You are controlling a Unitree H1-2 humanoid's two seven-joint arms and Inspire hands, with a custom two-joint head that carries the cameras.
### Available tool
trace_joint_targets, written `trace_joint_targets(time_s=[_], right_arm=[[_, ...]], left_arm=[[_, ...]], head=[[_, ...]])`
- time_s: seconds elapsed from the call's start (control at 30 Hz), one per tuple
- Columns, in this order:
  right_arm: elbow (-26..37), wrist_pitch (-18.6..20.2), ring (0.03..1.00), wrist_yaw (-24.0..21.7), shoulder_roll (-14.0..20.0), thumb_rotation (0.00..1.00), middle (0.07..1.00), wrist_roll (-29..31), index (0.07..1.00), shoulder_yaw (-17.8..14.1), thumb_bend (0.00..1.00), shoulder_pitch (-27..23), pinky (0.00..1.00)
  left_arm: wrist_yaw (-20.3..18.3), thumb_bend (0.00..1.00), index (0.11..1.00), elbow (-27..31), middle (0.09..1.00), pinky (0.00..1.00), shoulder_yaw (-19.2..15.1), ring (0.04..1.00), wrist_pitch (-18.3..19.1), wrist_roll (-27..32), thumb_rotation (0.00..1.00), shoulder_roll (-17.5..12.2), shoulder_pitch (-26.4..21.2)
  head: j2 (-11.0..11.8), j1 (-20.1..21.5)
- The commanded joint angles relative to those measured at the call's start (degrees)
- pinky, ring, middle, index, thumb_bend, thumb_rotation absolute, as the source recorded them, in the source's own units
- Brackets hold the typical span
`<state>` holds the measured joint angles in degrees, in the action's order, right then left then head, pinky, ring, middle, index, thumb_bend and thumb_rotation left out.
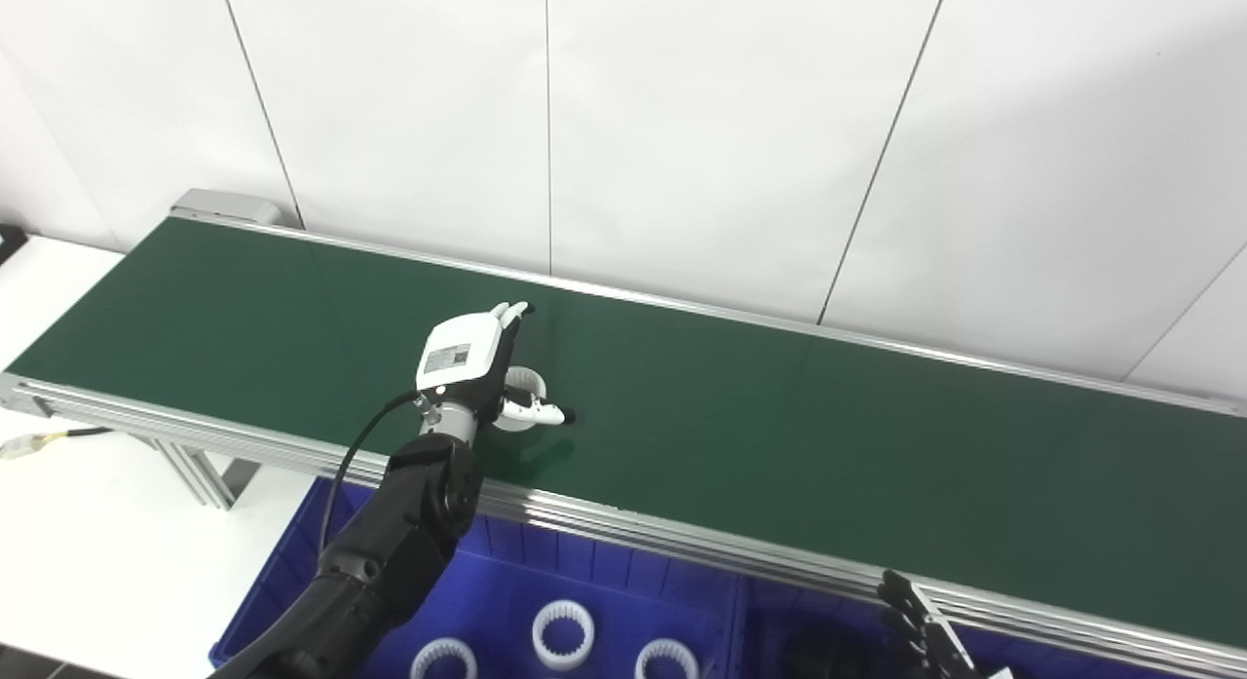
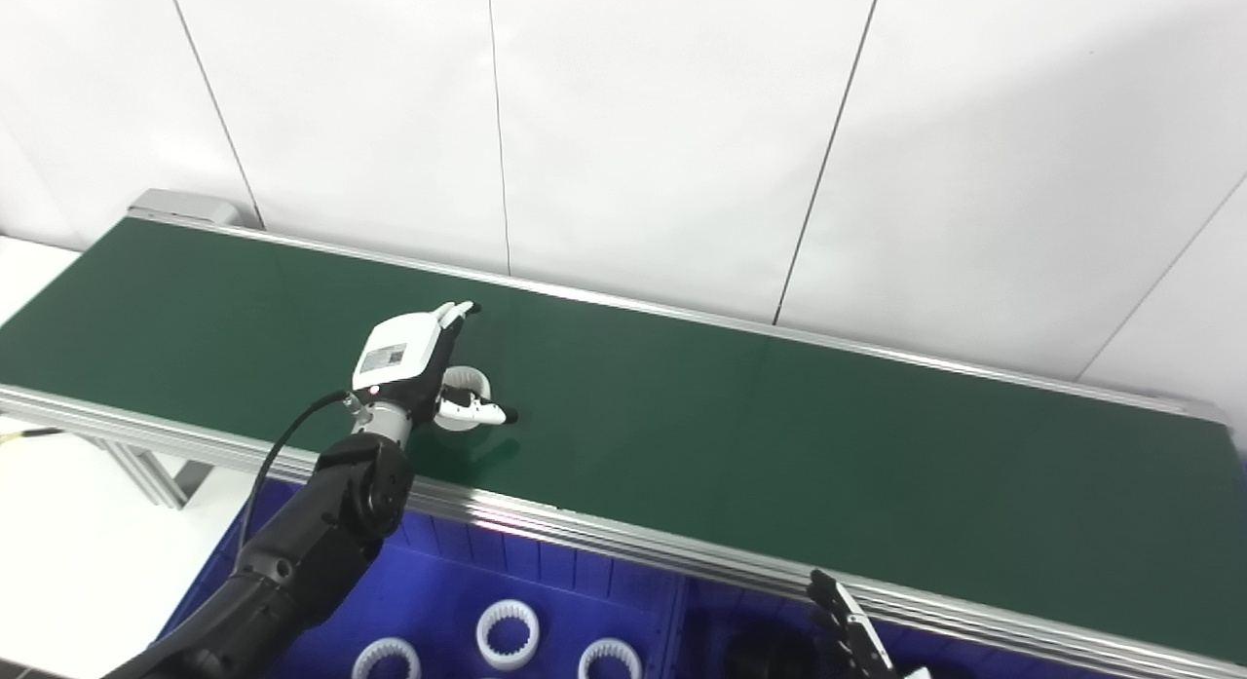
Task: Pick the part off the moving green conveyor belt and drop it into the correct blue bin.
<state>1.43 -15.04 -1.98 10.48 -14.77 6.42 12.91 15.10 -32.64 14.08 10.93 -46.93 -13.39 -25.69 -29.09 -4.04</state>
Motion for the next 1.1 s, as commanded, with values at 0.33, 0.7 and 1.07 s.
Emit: trace_joint_targets(time_s=[0.33, 0.7, 1.07], right_arm=[[1.9, -2.9, 0.846, 0.6, 0.0, 0.35, 0.887, 0.1, 0.910, -0.2, 0.67, -0.3, 0.76], [1.7, -2.4, 0.847, 0.7, -0.2, 0.39, 0.887, -0.2, 0.912, -0.2, 0.68, -0.4, 0.76], [1.3, -2.7, 0.845, 0.9, -0.4, 0.38, 0.887, -0.1, 0.911, -0.3, 0.69, -0.6, 0.75]], left_arm=[[-4.1, 0.76, 0.852, 5.9, 0.907, 0.75, 2.6, 0.840, 4.0, 0.5, 0.14, -2.2, 0.4], [-10.2, 0.51, 0.519, 12.5, 0.405, 0.21, 1.1, 0.307, 6.3, 5.3, 0.00, -1.7, 1.9], [-11.0, 0.51, 0.511, 11.4, 0.404, 0.20, 1.1, 0.293, 2.0, 9.9, 0.00, -2.4, 1.5]], head=[[-0.3, 0.1], [-0.4, 0.2], [-0.3, 0.2]])
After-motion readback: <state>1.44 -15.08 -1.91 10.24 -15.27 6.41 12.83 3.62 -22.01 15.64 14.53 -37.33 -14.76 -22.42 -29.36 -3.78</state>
